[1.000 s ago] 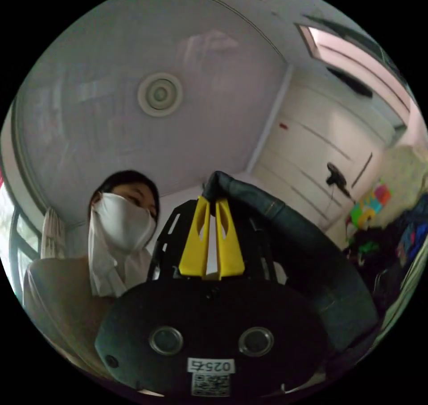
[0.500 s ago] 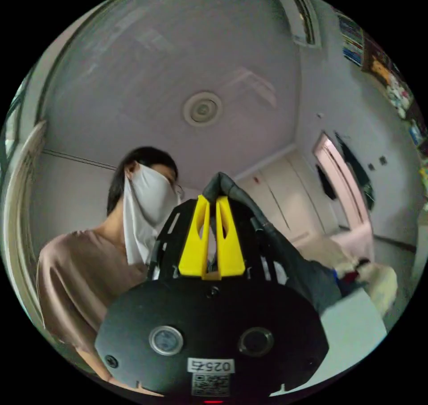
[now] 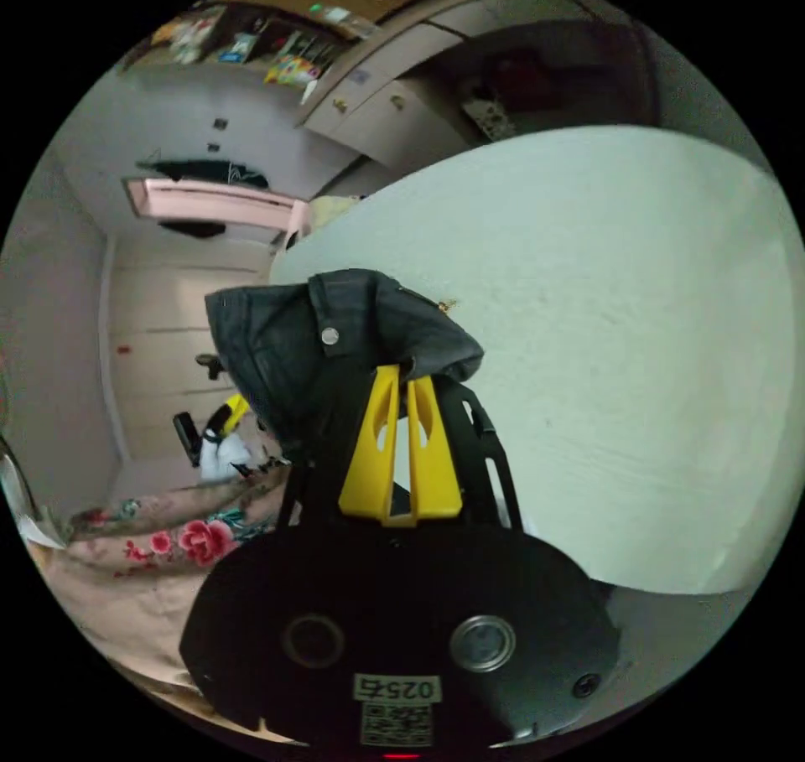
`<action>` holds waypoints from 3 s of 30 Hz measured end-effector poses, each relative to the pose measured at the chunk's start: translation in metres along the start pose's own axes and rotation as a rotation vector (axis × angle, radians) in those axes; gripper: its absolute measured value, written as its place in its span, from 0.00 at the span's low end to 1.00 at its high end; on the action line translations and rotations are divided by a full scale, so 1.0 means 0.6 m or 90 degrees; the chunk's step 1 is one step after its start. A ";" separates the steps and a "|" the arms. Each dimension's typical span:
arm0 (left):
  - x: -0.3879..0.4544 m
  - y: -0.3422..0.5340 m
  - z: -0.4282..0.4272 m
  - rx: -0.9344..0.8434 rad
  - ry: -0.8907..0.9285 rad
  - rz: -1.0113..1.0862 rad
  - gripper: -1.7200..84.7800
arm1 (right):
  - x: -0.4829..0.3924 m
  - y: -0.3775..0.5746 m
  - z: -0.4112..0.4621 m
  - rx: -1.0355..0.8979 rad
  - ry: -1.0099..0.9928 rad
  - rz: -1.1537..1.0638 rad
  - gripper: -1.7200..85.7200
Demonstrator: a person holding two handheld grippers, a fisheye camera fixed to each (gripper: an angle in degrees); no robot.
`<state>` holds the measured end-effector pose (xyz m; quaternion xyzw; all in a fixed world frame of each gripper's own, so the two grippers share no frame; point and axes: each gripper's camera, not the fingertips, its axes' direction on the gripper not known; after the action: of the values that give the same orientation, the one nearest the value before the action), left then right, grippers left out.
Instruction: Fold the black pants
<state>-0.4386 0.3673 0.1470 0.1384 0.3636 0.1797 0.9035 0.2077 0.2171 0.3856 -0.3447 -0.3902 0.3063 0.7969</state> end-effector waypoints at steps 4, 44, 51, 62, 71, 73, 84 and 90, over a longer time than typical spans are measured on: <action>-0.028 -0.008 0.034 -0.044 0.091 0.097 0.18 | -0.020 0.039 -0.028 0.057 -0.079 0.076 0.03; -0.740 -0.234 0.006 -0.154 0.012 -0.211 0.18 | -0.272 0.265 -0.055 0.022 -0.256 0.308 0.19; -0.725 -0.289 0.025 -0.285 -0.032 -0.156 0.13 | -0.282 0.254 -0.078 -0.023 -0.290 0.307 0.13; -0.751 -0.314 -0.006 -0.313 -0.072 -0.218 0.04 | -0.303 0.367 -0.252 0.192 -0.490 0.236 0.08; -0.851 -0.287 -0.129 -0.193 0.080 -0.344 0.13 | -0.295 0.451 -0.311 0.277 -0.522 0.224 0.08; -0.852 -0.290 -0.128 -0.225 0.063 -0.349 0.09 | -0.297 0.464 -0.328 0.307 -0.538 0.212 0.08; -0.874 -0.109 -0.344 -0.071 0.316 -0.318 0.01 | -0.287 0.529 -0.435 0.418 -0.608 0.165 0.08; -0.853 -0.069 -0.506 0.114 0.573 -0.247 0.01 | -0.302 0.406 -0.425 0.368 -0.831 0.075 0.08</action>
<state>-0.9870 0.1488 0.2303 0.0541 0.7505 0.0179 0.6585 0.2749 0.1408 0.0025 0.1132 -0.6716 0.5834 0.4425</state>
